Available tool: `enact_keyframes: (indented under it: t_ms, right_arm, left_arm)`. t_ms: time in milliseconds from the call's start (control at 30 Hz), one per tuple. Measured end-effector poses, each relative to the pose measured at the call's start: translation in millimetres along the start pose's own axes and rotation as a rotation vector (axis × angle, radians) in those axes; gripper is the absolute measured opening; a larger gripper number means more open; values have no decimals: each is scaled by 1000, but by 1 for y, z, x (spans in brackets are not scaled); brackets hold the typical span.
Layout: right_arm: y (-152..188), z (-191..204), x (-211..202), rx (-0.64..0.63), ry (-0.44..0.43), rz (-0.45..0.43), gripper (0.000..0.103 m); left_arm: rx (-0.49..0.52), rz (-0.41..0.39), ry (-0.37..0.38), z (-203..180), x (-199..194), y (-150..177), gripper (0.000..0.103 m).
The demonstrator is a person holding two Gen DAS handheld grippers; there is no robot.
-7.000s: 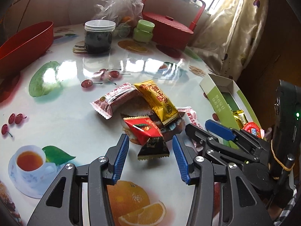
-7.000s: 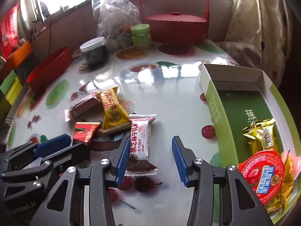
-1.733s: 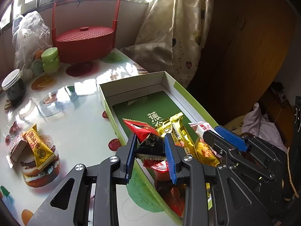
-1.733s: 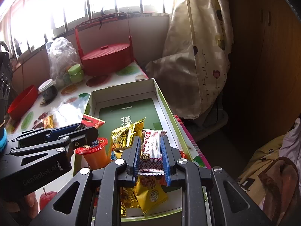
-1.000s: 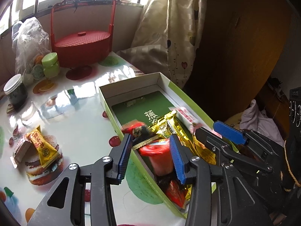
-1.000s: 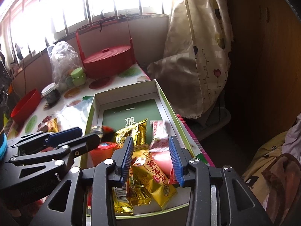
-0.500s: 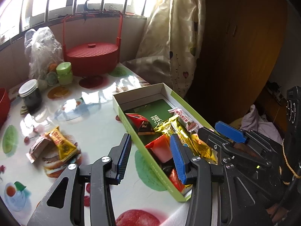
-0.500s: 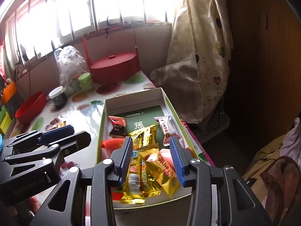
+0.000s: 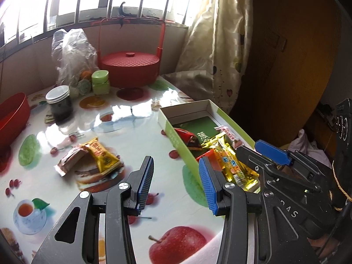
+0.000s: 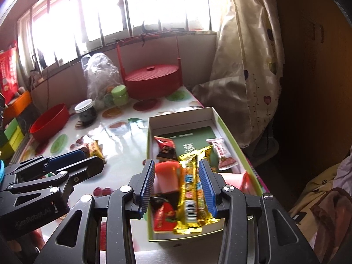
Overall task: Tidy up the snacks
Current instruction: 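Withdraw both open grippers from the box toward the snack pile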
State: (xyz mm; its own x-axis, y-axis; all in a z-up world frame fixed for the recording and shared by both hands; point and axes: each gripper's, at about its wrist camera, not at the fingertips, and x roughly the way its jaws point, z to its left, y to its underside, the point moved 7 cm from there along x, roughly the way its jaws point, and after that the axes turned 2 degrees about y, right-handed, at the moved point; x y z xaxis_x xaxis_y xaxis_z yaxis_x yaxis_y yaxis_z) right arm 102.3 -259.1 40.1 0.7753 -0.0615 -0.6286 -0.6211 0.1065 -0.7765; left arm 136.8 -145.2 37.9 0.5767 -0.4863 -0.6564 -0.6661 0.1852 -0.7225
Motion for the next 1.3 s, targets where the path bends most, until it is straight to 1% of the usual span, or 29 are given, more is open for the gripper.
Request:
enact_keyframes:
  t_ms: [333,600,800,1033,1300]
  right_arm:
    - [-1,22,-1,-28,-39,2,40]
    - [-2,57,9,-75,-94,14,40]
    - [1,81,24,-94,-132,42,40]
    - [3,106,44,-136,-171,81,40]
    - [2,136,75,-178,-216,131,40]
  left_arm:
    - [-26,-16,-25,22,-14,6,44]
    - [-92,-25,-71,68,-30,16,44]
    - [-145,-17,-107,102,-36,28,44]
    - [-190,-12,-142,132,-37,36,44]
    - [-216,8,-154,158,-33,43,44]
